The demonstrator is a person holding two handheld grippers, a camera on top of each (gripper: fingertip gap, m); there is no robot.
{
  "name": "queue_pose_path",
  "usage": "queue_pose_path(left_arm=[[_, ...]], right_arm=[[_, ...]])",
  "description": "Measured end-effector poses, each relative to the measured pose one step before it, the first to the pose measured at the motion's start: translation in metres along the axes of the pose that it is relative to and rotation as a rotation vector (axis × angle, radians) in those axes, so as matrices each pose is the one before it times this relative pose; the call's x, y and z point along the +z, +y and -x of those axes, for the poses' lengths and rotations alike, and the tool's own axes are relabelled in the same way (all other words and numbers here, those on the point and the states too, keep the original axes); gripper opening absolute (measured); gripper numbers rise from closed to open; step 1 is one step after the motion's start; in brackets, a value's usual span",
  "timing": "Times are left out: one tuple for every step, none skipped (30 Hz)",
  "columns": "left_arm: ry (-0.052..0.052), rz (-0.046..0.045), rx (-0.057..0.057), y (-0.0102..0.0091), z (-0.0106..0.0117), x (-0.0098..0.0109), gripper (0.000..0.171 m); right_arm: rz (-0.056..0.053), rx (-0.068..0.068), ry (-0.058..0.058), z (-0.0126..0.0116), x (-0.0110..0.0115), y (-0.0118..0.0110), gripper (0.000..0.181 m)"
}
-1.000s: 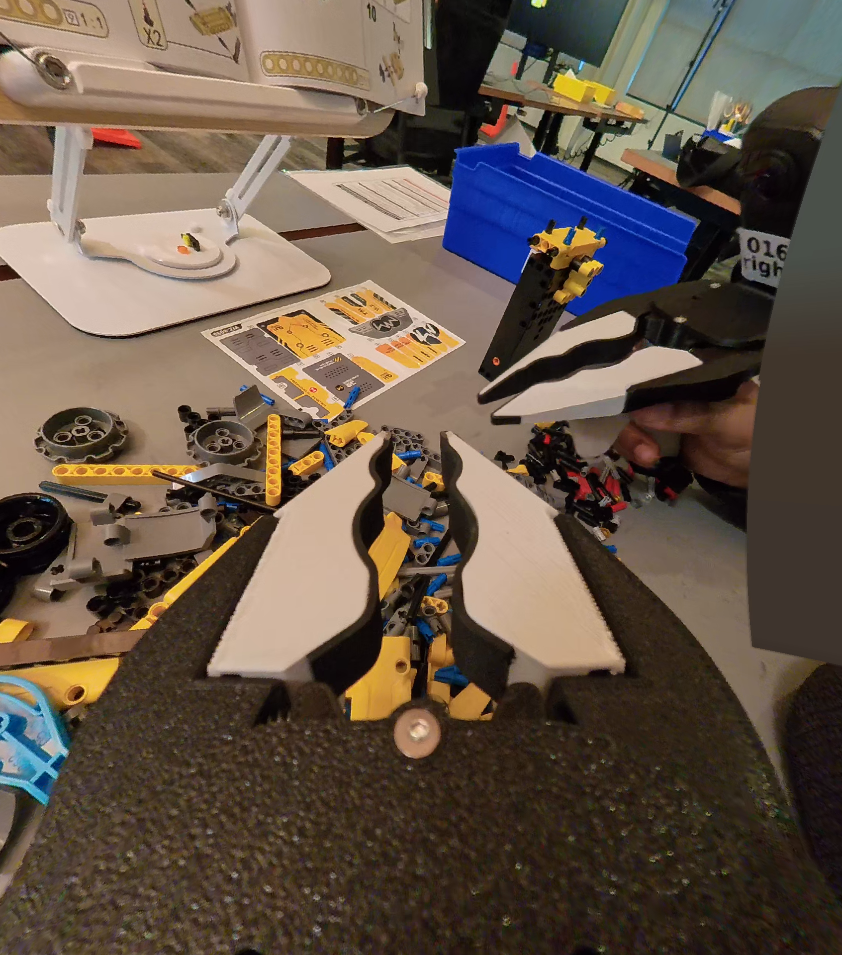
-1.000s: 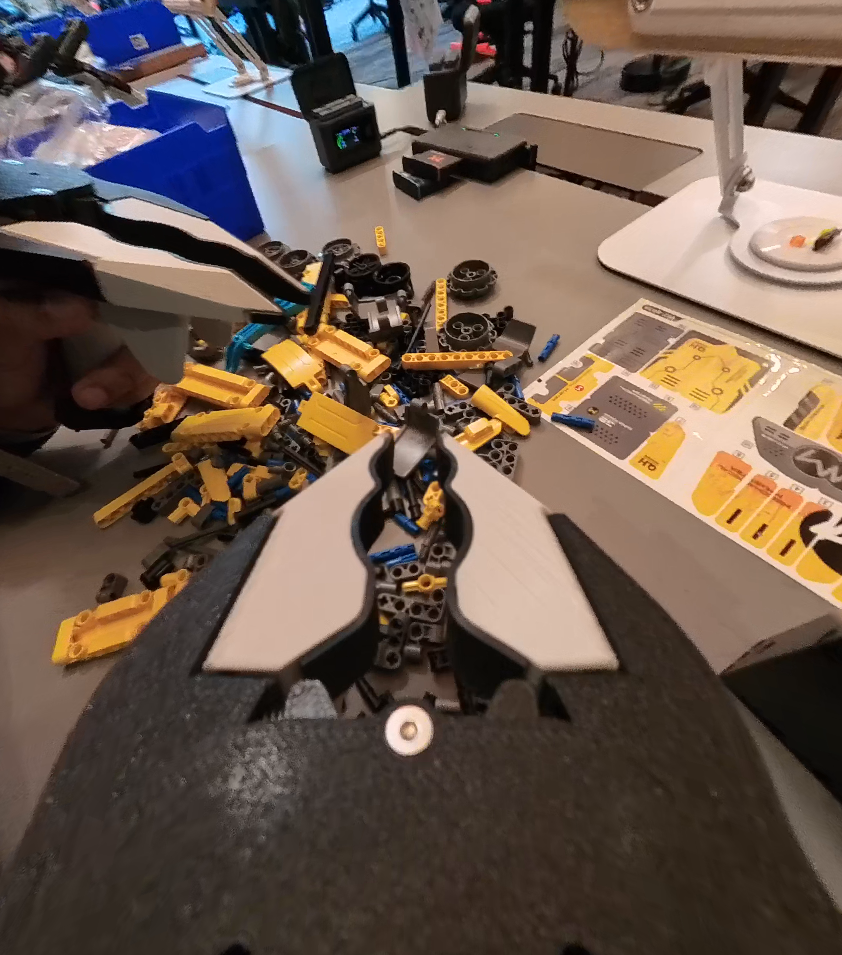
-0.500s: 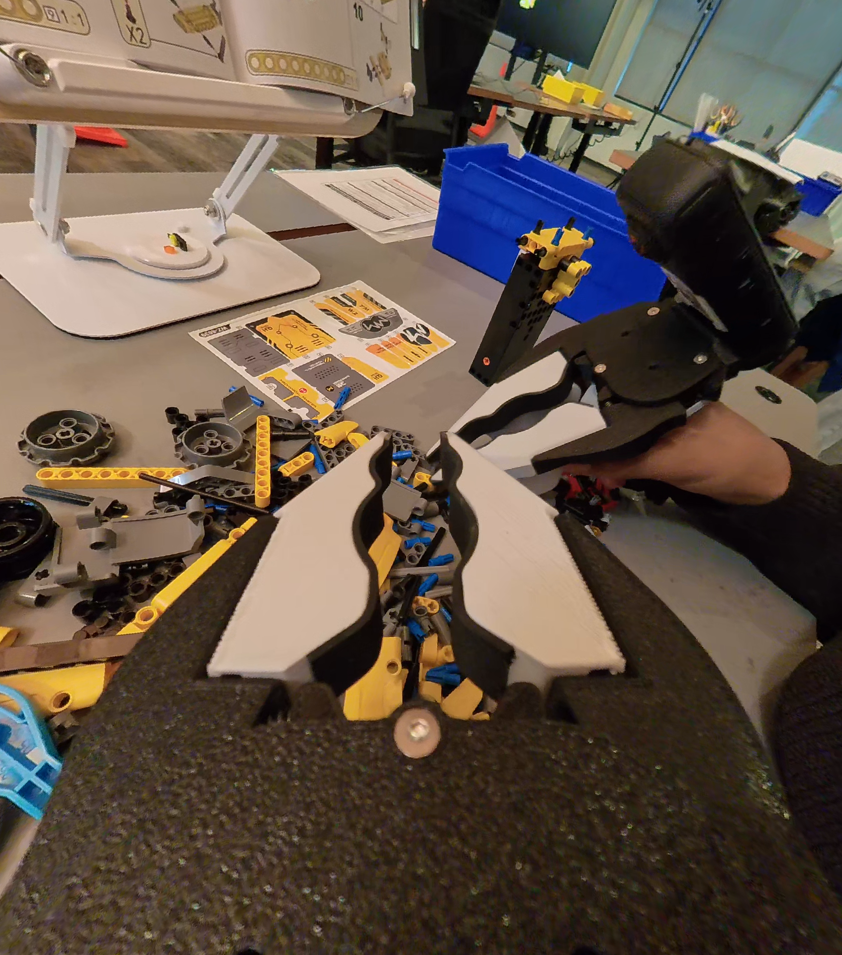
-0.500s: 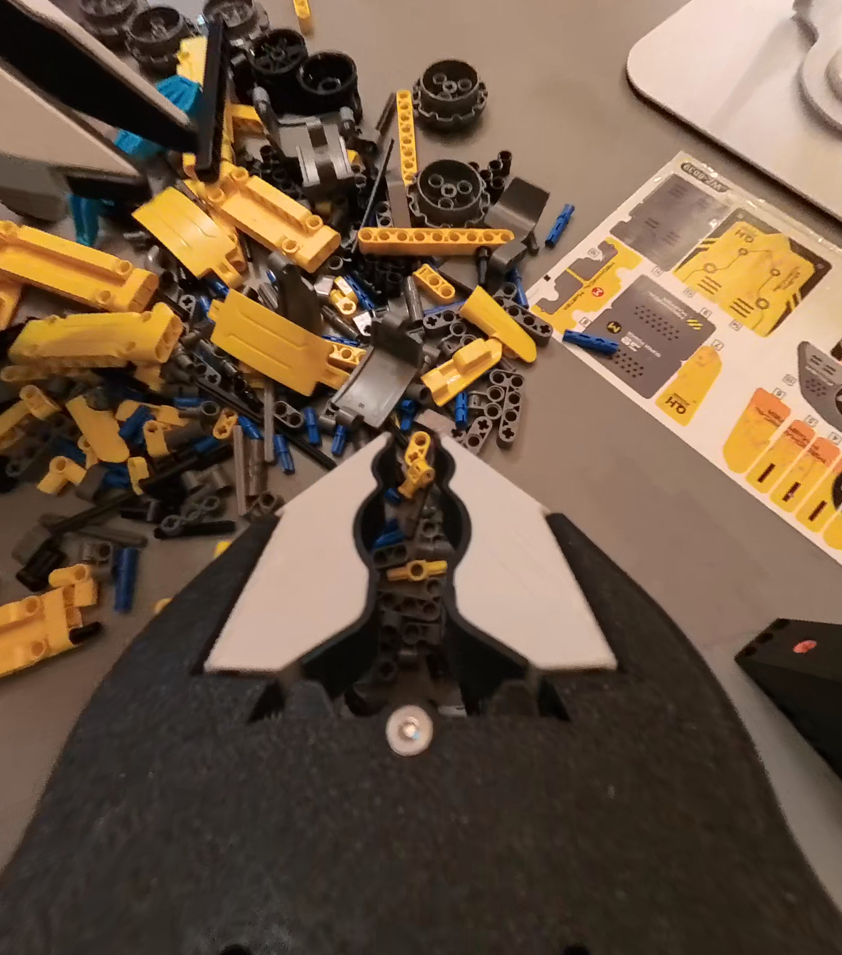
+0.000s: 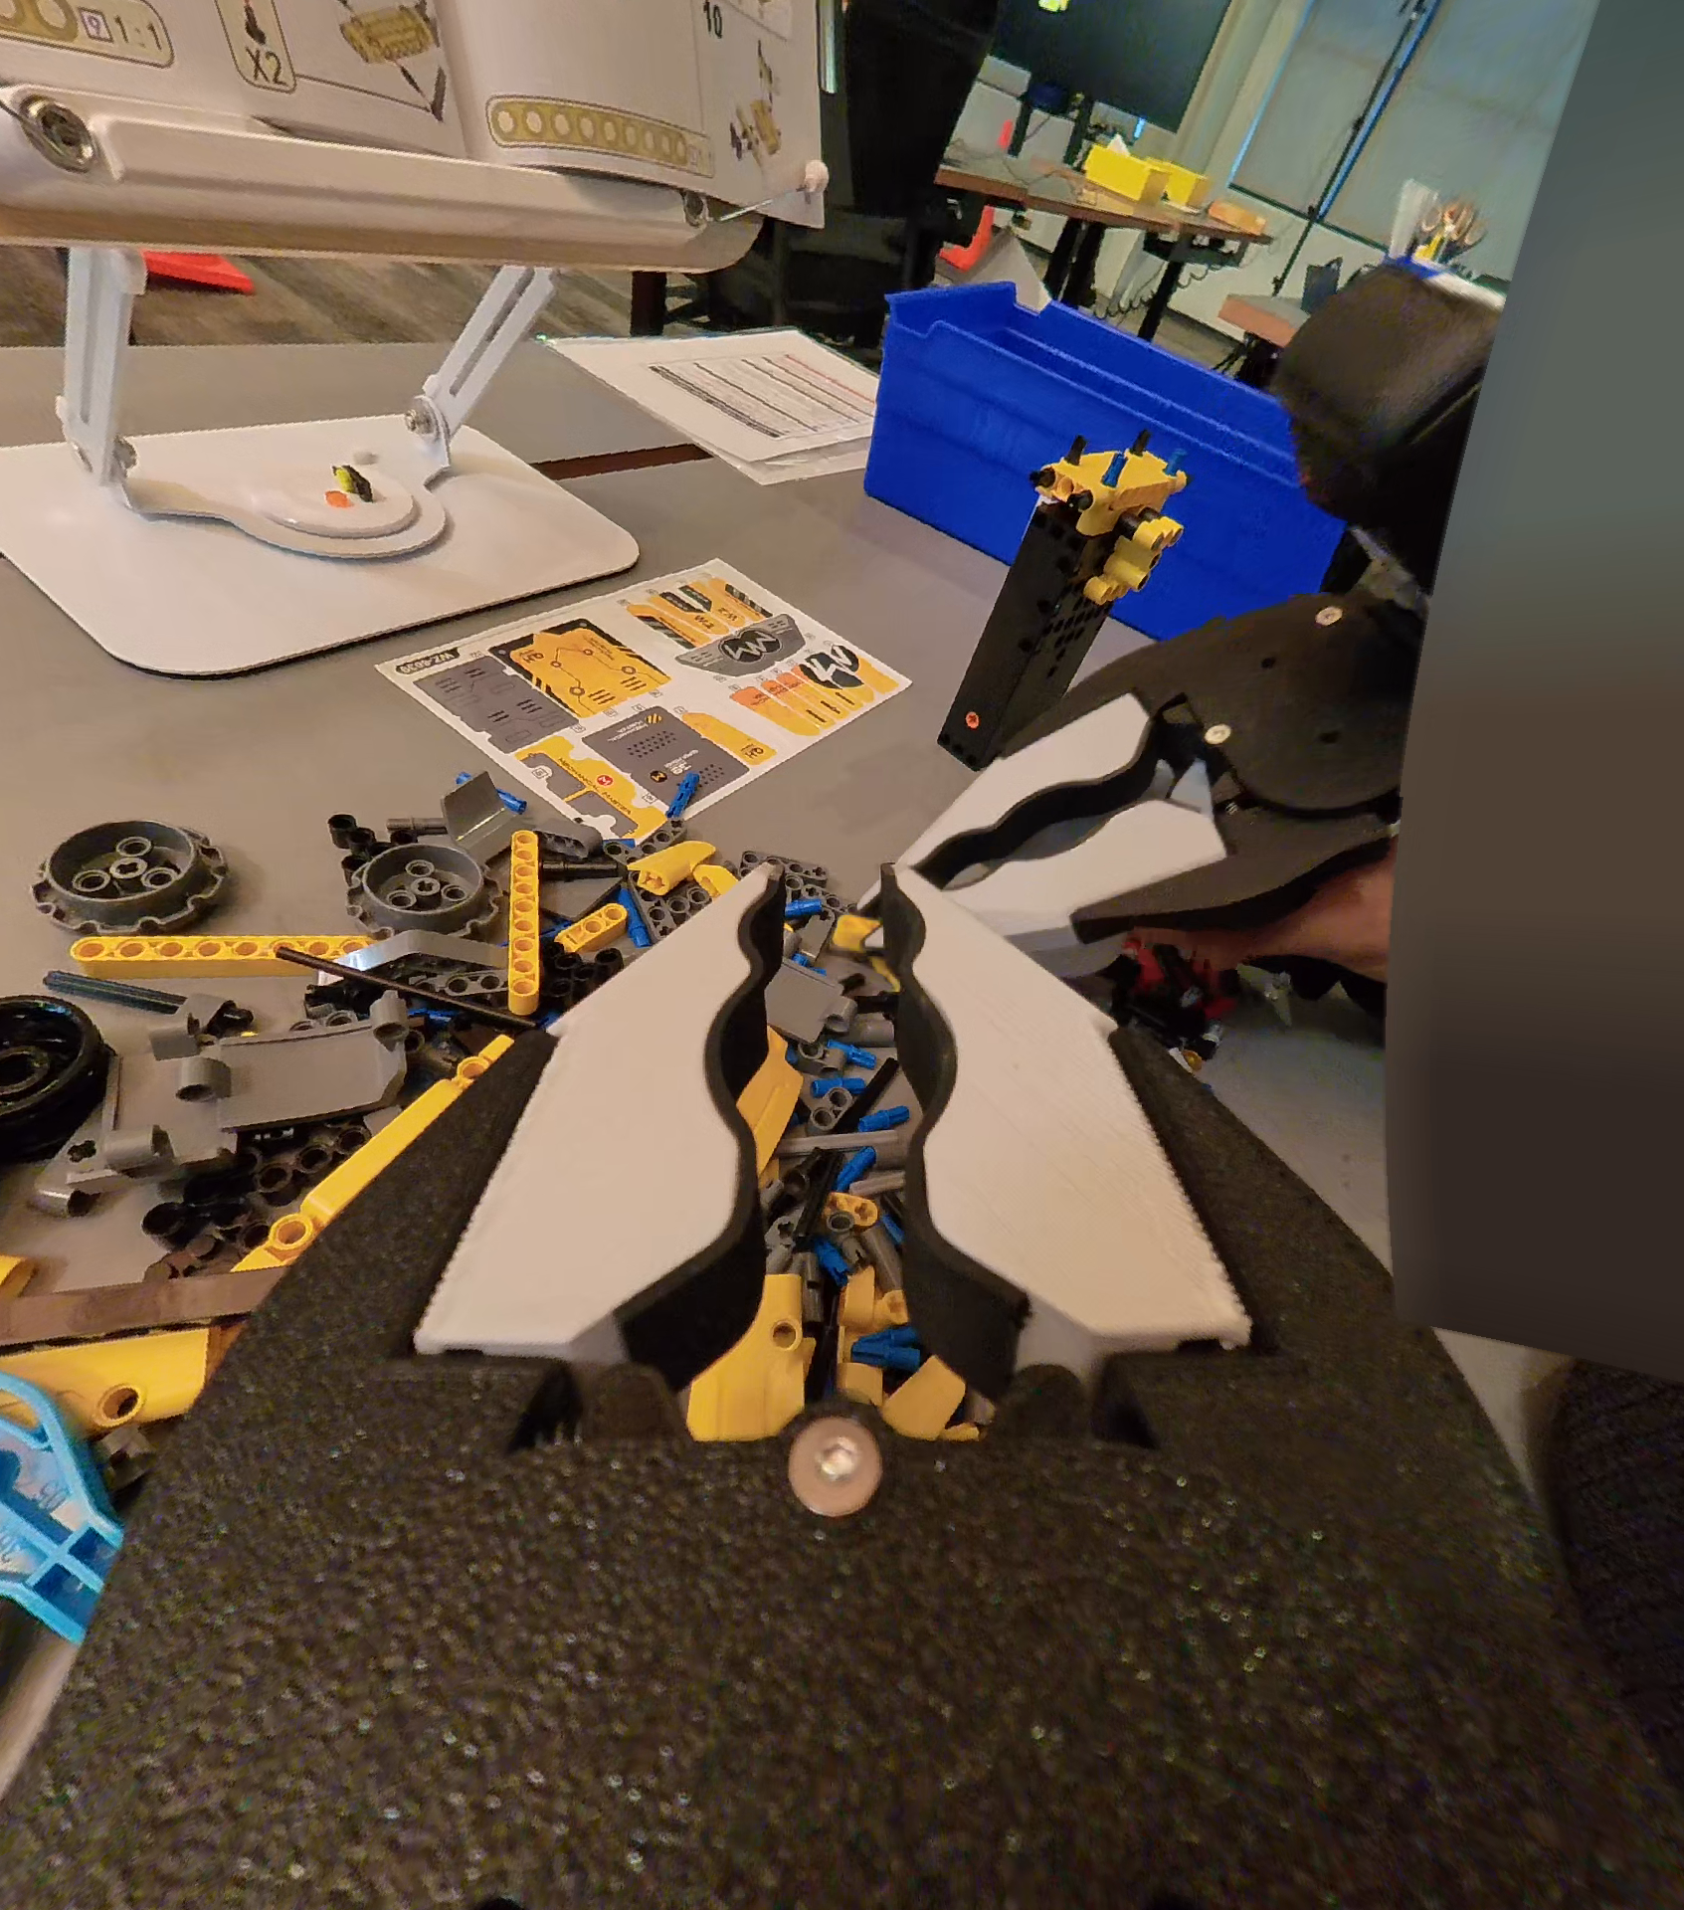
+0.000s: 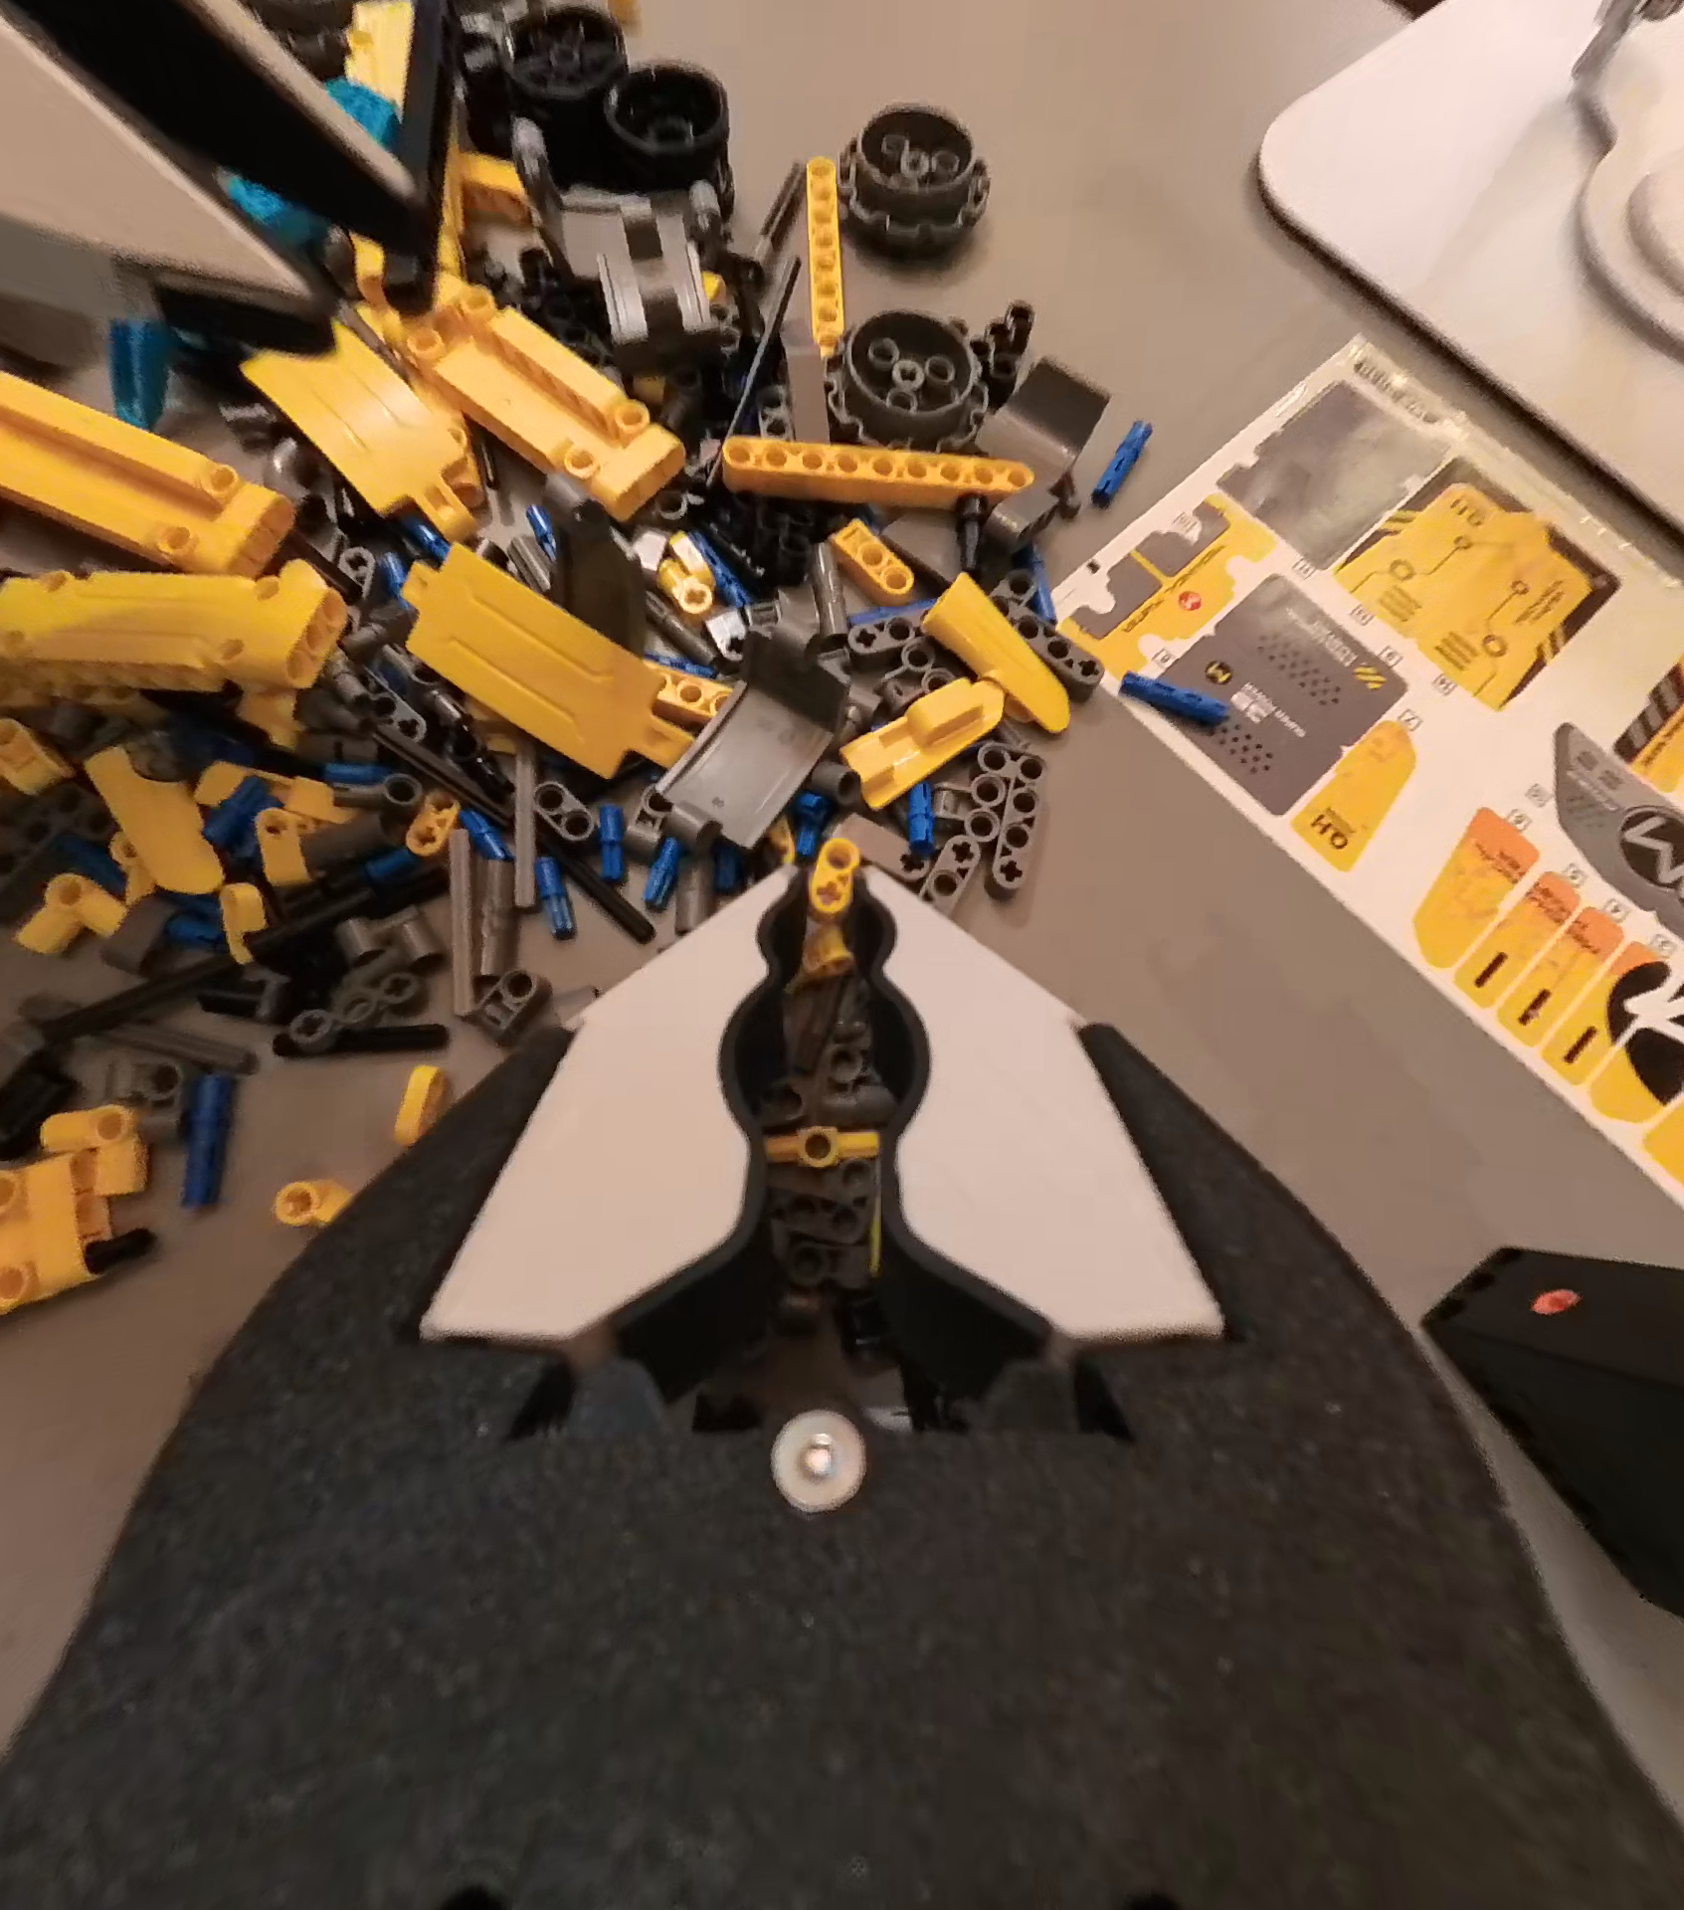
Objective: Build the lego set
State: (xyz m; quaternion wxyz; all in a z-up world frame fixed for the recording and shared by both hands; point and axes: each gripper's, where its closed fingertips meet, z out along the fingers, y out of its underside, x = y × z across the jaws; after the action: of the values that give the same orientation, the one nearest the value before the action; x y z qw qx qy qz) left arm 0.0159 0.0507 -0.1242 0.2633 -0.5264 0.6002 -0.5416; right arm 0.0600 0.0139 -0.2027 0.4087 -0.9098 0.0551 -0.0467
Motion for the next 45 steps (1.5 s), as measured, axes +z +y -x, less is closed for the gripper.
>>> queue_pose_path(left_arm=[[-0.0002,-0.00044,0.0002,-0.00003,0.00001,-0.00006,0.018],[-0.0003,-0.00007,0.0000,-0.00001,0.00004,0.00000,0.018],[-0.0003,-0.00020,0.0003,0.00001,0.00003,-0.00007,0.018],[-0.0009,-0.00053,0.0003,-0.00018,0.00021,-0.00003,0.018],[-0.0007,-0.00028,0.0002,-0.00002,0.00018,-0.00011,0.018],[-0.0010,-0.00026,-0.0003,0.00003,0.00033,-0.00003,0.018],[-0.0004,-0.00026,-0.0012,-0.00007,0.00015,-0.00006,0.018],[0.0014,-0.00125,-0.0017,-0.00018,-0.00007,-0.00011,0.018],[0.0021,-0.00259,-0.0013,-0.00047,-0.00035,-0.00021,0.018],[0.0009,-0.00181,-0.0003,-0.00028,-0.00023,-0.00008,0.018],[-0.0007,0.00042,0.0007,0.00002,0.00018,0.00006,0.018],[-0.0013,0.00136,0.0005,0.00025,0.00027,0.00002,0.018],[0.0001,-0.00016,-0.0007,-0.00009,0.00016,0.00003,0.018],[0.0015,-0.00178,-0.0021,-0.00033,-0.00008,-0.00023,0.018],[0.0020,-0.00249,-0.0022,-0.00035,-0.00030,-0.00032,0.018],[0.0016,-0.00285,-0.0020,-0.00054,-0.00015,-0.00027,0.018],[0.0019,-0.00151,-0.0021,-0.00019,-0.00020,-0.00018,0.018],[0.0005,-0.00011,-0.0017,-0.00008,0.00003,0.00002,0.018],[-0.0003,0.00106,-0.0016,0.00013,0.00029,0.00002,0.018],[0.0017,0.00012,-0.0019,-0.00008,-0.00012,0.00009,0.018],[0.0026,-0.00081,-0.0025,-0.00009,-0.00030,0.00010,0.018],[0.0031,0.00073,-0.0017,0.00002,-0.00055,0.00025,0.018],[0.0003,0.00143,0.0000,0.00032,-0.00008,0.00029,0.018],[-0.0036,0.00237,0.0020,0.00054,0.00049,0.00042,0.018],[-0.0052,0.00339,0.0037,0.00047,0.00071,0.00042,0.018],[-0.0049,0.00194,0.0035,0.00040,0.00080,0.00029,0.018],[-0.0038,0.00073,0.0016,0.00017,0.00061,0.00010,0.018],[-0.0024,0.00046,-0.0002,0.00029,0.00052,0.00010,0.018],[-0.0017,0.00080,-0.0009,0.00029,0.00066,-0.00003,0.018],[-0.0026,0.00060,-0.0003,0.00032,0.00087,0.00010,0.018],[-0.0033,0.00129,-0.0001,0.00037,0.00111,0.00010,0.018],[-0.0016,0.00206,-0.0014,0.00051,0.00077,0.00030,0.018],[0.0010,0.00186,-0.0033,0.00062,0.00044,0.00042,0.018],[0.0022,0.00169,-0.0031,0.00049,-0.00006,0.00039,0.018],[-0.0001,0.00210,-0.0008,0.00061,0.00020,0.00035,0.018],[-0.0031,0.00220,0.0021,0.00043,0.00045,0.00028,0.018],[-0.0046,0.00173,0.0039,0.00030,0.00055,0.00002,0.018],[-0.0047,0.00040,0.0045,-0.00003,0.00068,-0.00019,0.018],[-0.0050,-0.00062,0.0035,-0.00011,0.00087,-0.00017,0.018],[-0.0037,-0.00057,0.0012,-0.00005,0.00082,-0.00024,0.018],[-0.0011,-0.00053,-0.0020,0.00004,0.00052,-0.00008,0.018],[0.0017,-0.00035,-0.0040,-0.00004,0.00023,0.00002,0.018],[0.0019,-0.00024,-0.0034,-0.00001,0.00015,0.00005,0.018],[-0.0004,-0.00027,-0.0015,-0.00006,0.00032,0.00012,0.018],[-0.0024,0.00049,0.0003,0.00017,0.00055,0.00017,0.018]], right_arm=[[-0.0251,0.0015,-0.0013,-0.00052,-0.00314,-0.00413,0.008],[-0.0249,0.0006,-0.0007,-0.00058,-0.00324,-0.00402,0.008],[-0.0257,0.0001,-0.0003,-0.00075,-0.00363,-0.00388,0.008],[-0.0268,0.0008,0.0002,-0.00106,-0.00407,-0.00377,0.008],[-0.0308,0.0038,0.0022,-0.00215,-0.00521,-0.00444,0.008],[-0.0387,0.0094,0.0015,-0.00269,-0.00692,-0.00594,0.008],[-0.0435,0.0192,0.0024,-0.00326,-0.00858,-0.00729,0.008],[-0.0439,0.0242,0.0058,-0.00409,-0.00984,-0.00830,0.008],[-0.0416,0.0210,0.0147,-0.00567,-0.01093,-0.00833,0.008],[-0.0351,0.0163,0.0281,-0.00799,-0.01184,-0.00722,0.008],[-0.0290,0.0122,0.0307,-0.00876,-0.01284,-0.00584,0.008],[-0.0229,0.0108,0.0270,-0.00871,-0.01387,-0.00418,0.008],[-0.0142,0.0097,0.0285,-0.00958,-0.01492,-0.00219,0.009],[-0.0041,0.0084,0.0329,-0.01125,-0.01579,-0.00033,0.008],[0.0070,0.0055,0.0410,-0.01351,-0.01701,0.00171,0.008],[0.0184,0.0004,0.0554,-0.01694,-0.01808,0.00405,0.008],[0.0255,-0.0117,0.0607,-0.01937,-0.01844,0.00603,0.008],[0.0279,-0.0256,0.0548,-0.02036,-0.01788,0.00822,0.008],[0.0340,-0.0225,0.0555,-0.02232,-0.01681,0.01164,0.008],[0.0415,-0.0051,0.0489,-0.02281,-0.01506,0.01490,0.008],[0.0429,0.0154,0.0297,-0.02029,-0.01299,0.01714,0.008],[0.0389,0.0393,0.0214,-0.01831,-0.01116,0.01743,0.008],[0.0270,0.0528,0.0076,-0.01455,-0.00892,0.01573,0.008],[0.0156,0.0525,-0.0056,-0.00975,-0.00668,0.01391,0.008],[0.0168,0.0412,-0.0009,-0.00760,-0.00425,0.01375,0.008],[0.0258,0.0221,0.0042,-0.00588,-0.00195,0.01471,0.008],[0.0337,0.0044,0.0019,-0.00345,0.00003,0.01535,0.008],[0.0395,-0.0077,0.0069,-0.00316,0.00166,0.01566,0.008],[0.0418,-0.0121,0.0087,-0.00295,0.00271,0.01512,0.008],[0.0374,-0.0058,0.0059,-0.00236,0.00323,0.01340,0.008],[0.0249,0.0011,0.0025,-0.00157,0.00314,0.00999,0.008],[0.0114,0.0023,-0.0005,-0.00081,0.00255,0.00647,0.008],[0.0067,-0.0005,0.0022,-0.00086,0.00183,0.00433,0.008],[0.0073,-0.0038,0.0057,-0.00102,0.00139,0.00322,0.008],[0.0065,-0.0039,0.0035,-0.00043,0.00126,0.00213,0.009],[0.0044,-0.0026,-0.0008,0.00047,0.00089,0.00107,0.009],[0.0064,-0.0039,0.0001,0.00024,0.00067,0.00069,0.009],[0.0076,-0.0080,0.0076,-0.00098,-0.00002,0.00030,0.009],[-0.0003,-0.0093,0.0115,-0.00157,-0.00126,-0.00183,0.014],[-0.0138,-0.0038,0.0062,-0.00106,-0.00263,-0.00486,0.017],[-0.0274,0.0045,-0.0041,0.00069,-0.00374,-0.00825,0.018],[-0.0365,0.0110,-0.0136,0.00299,-0.00395,-0.01096,0.018],[-0.0404,0.0130,-0.0218,0.00603,-0.00336,-0.01310,0.019],[-0.0414,0.0095,-0.0309,0.01049,-0.00188,-0.01463,0.019],[-0.0367,0.0024,-0.0395,0.01560,0.00049,-0.01515,0.020]])
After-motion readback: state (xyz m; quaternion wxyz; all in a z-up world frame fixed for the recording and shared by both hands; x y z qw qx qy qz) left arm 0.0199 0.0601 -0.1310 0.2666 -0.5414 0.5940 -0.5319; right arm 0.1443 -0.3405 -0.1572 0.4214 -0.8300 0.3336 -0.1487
